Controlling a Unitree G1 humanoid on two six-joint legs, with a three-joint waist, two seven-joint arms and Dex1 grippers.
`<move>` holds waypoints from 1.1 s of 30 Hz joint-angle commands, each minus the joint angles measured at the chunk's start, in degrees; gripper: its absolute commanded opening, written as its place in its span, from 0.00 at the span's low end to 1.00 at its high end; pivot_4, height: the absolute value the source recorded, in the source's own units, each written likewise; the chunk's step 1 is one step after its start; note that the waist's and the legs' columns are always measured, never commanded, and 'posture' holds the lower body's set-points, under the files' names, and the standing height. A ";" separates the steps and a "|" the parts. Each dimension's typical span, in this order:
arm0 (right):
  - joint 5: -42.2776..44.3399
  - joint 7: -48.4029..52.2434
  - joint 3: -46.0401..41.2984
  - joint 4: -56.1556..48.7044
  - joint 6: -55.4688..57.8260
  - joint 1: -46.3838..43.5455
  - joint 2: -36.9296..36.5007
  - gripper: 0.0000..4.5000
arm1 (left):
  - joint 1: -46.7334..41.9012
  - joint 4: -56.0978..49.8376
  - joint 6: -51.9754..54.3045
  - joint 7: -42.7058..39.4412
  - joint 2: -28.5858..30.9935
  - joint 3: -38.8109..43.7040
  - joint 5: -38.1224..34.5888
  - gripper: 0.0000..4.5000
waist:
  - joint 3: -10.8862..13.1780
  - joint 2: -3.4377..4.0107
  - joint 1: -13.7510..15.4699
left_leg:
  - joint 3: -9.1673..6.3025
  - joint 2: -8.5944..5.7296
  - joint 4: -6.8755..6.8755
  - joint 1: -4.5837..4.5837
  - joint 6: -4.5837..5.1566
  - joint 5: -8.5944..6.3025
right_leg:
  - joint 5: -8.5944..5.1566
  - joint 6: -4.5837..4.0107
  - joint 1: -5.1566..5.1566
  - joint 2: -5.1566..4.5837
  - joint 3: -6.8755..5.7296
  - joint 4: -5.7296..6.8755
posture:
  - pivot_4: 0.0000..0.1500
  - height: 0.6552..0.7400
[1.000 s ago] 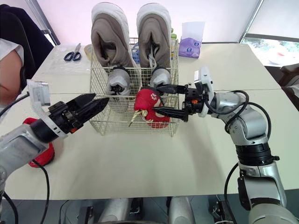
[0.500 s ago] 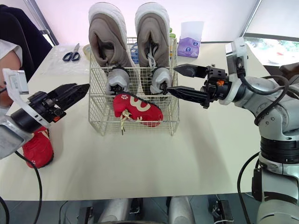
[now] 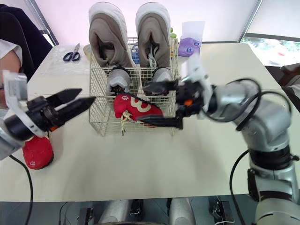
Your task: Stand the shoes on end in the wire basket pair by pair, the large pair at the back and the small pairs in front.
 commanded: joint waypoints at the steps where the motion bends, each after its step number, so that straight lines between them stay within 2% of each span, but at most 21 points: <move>1: -6.75 -4.79 1.53 -2.12 -4.02 1.20 0.64 0.98 | -1.96 -3.73 -2.16 2.61 -1.52 -3.07 2.19 0.99 | 0.00 -0.01 0.05 | -0.01 -0.01 0.02 0.01 0.01 0.00 | 0.00 -0.01 0.01 0.00 -0.01 0.00 | 1.00 1.00; 6: -13.79 -13.56 5.22 -2.45 -6.03 3.17 6.30 0.98 | -1.37 -5.28 -3.87 4.85 -6.68 -7.55 4.39 0.99 | -0.04 -0.04 -0.29 | 0.00 0.05 -0.01 0.02 -0.15 0.10 | 0.03 -0.03 0.09 0.20 0.00 -0.15 | 1.00 1.00; 14: -22.04 -21.12 10.36 -5.33 -5.89 6.03 9.98 0.98 | -0.01 -1.14 -3.24 -1.14 -5.66 -4.97 6.89 0.99 | -0.04 -0.04 -0.07 | 0.03 0.05 0.00 0.01 0.09 0.13 | 0.03 -0.02 0.01 0.29 0.00 0.01 | 1.00 1.00; 19: -23.81 -20.72 11.77 -6.09 -6.29 6.46 10.29 0.98 | -1.14 3.02 -3.50 -4.53 -5.07 -4.05 9.75 0.99 | -0.04 -0.04 -0.09 | 0.03 0.05 0.00 0.02 0.09 0.14 | 0.03 -0.02 0.00 0.32 -0.01 0.02 | 1.00 1.00; 24: -29.09 -22.64 15.38 -3.50 -7.93 6.14 11.96 0.98 | -3.40 5.38 -3.86 -5.63 -6.58 -5.73 13.25 0.99 | -0.04 -0.04 -0.12 | 0.03 0.05 0.00 0.02 0.06 0.17 | 0.03 -0.01 0.01 0.33 -0.01 0.02 | 1.00 1.00; 27: -30.97 -23.84 15.54 -2.92 -8.07 6.45 13.12 0.79 | -3.94 5.62 -3.67 -5.66 -8.07 -5.96 14.03 1.00 | -0.04 -0.04 -0.17 | 0.04 0.05 0.00 0.03 -0.08 0.26 | 0.03 0.01 0.02 0.34 -0.01 0.03 | 1.00 1.00; 33: -28.21 -23.54 12.43 -6.57 -6.03 8.35 14.29 0.15 | -3.64 6.59 -2.95 -6.99 -10.05 -6.43 15.12 1.00 | -0.05 -0.06 -0.06 | 0.03 0.04 0.01 0.03 -0.13 0.30 | 0.03 0.01 0.04 0.33 -0.01 0.04 | 1.00 1.00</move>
